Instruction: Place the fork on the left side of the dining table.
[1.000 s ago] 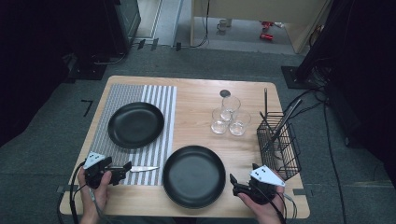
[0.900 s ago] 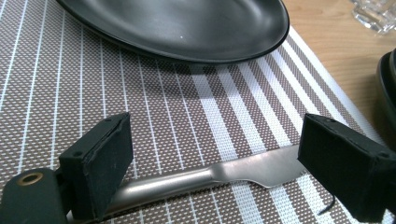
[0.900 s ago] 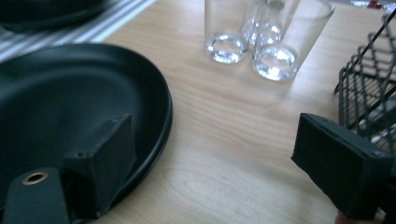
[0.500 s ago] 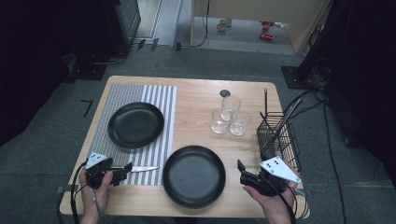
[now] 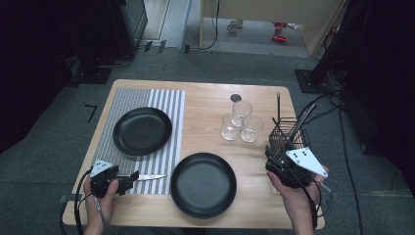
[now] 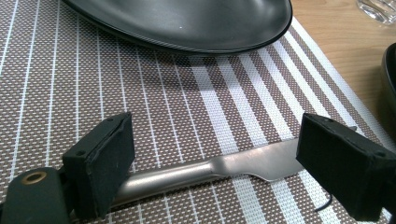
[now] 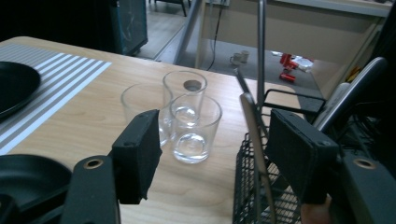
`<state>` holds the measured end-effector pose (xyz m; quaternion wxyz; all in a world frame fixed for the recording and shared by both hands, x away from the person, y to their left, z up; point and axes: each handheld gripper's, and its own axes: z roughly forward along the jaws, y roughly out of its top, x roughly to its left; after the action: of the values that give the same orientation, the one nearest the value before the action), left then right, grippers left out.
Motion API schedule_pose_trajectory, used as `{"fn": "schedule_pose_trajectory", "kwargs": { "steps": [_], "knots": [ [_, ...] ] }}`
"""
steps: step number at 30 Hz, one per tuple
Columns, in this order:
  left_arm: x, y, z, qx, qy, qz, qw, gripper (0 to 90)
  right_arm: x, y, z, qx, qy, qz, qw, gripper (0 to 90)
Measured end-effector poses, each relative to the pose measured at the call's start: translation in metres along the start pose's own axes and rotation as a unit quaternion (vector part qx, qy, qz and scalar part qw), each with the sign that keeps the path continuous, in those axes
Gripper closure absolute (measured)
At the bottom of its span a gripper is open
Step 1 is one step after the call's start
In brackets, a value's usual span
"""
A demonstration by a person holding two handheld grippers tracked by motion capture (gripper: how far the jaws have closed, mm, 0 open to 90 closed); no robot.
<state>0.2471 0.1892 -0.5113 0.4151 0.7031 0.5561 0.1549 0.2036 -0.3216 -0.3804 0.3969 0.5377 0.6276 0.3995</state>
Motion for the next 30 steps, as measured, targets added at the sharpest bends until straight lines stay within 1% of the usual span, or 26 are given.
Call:
{"fn": "schedule_pose_trajectory", "kwargs": {
  "steps": [1,5,8,10,12,15,17,20,21,24,26,27,30],
  "knots": [
    [0.0,0.0,0.0,0.0,0.0,0.0,1.0,11.5,-0.001,0.001,0.002,0.002,-0.008,-0.001,1.0,39.2],
    [0.0,0.0,0.0,0.0,0.001,-0.002,1.0,11.5,-0.005,0.005,0.012,0.013,-0.024,0.001,0.9996,46.8],
    [0.001,0.0,0.0,-0.001,0.0,-0.004,1.0,11.5,-0.009,0.007,0.019,0.031,-0.027,0.01,0.9991,55.3],
    [0.001,0.0,0.0,-0.002,0.0,-0.004,1.0,11.5,-0.011,0.007,0.024,0.046,-0.022,0.019,0.9985,58.7],
    [0.002,0.0,0.0,0.0,0.0,-0.003,1.0,11.5,-0.013,0.007,0.027,0.052,-0.03,0.021,0.998,60.8],
    [0.001,0.0,0.0,0.0,-0.001,-0.003,1.0,11.5,-0.014,0.007,0.031,0.057,-0.042,0.017,0.9973,62.6],
    [0.001,0.0,0.0,0.001,-0.001,-0.003,1.0,11.5,-0.014,0.007,0.033,0.06,-0.047,0.01,0.9971,64.1],
    [0.002,0.0,0.0,0.001,0.0,-0.003,1.0,11.5,-0.015,0.008,0.035,0.064,-0.051,0.006,0.9966,68.6],
    [0.002,0.0,0.0,0.001,-0.001,-0.004,1.0,11.5,-0.015,0.008,0.036,0.066,-0.054,0.004,0.9964,71.3],
    [0.002,0.0,0.0,0.001,0.0,-0.004,1.0,11.5,-0.017,0.008,0.034,0.061,-0.05,0.003,0.9969,78.7],
    [0.002,-0.001,0.001,0.001,0.001,-0.005,1.0,11.5,-0.019,0.008,0.033,0.058,-0.048,0.0,0.9972,80.4],
    [0.002,-0.001,0.001,0.001,0.002,-0.005,1.0,11.5,-0.02,0.007,0.032,0.056,-0.045,0.006,0.9974,80.9],
    [0.003,-0.001,0.001,0.001,0.001,-0.008,1.0,11.5,-0.022,0.006,0.027,0.047,-0.052,0.006,0.9976,83.3]
  ]
}}
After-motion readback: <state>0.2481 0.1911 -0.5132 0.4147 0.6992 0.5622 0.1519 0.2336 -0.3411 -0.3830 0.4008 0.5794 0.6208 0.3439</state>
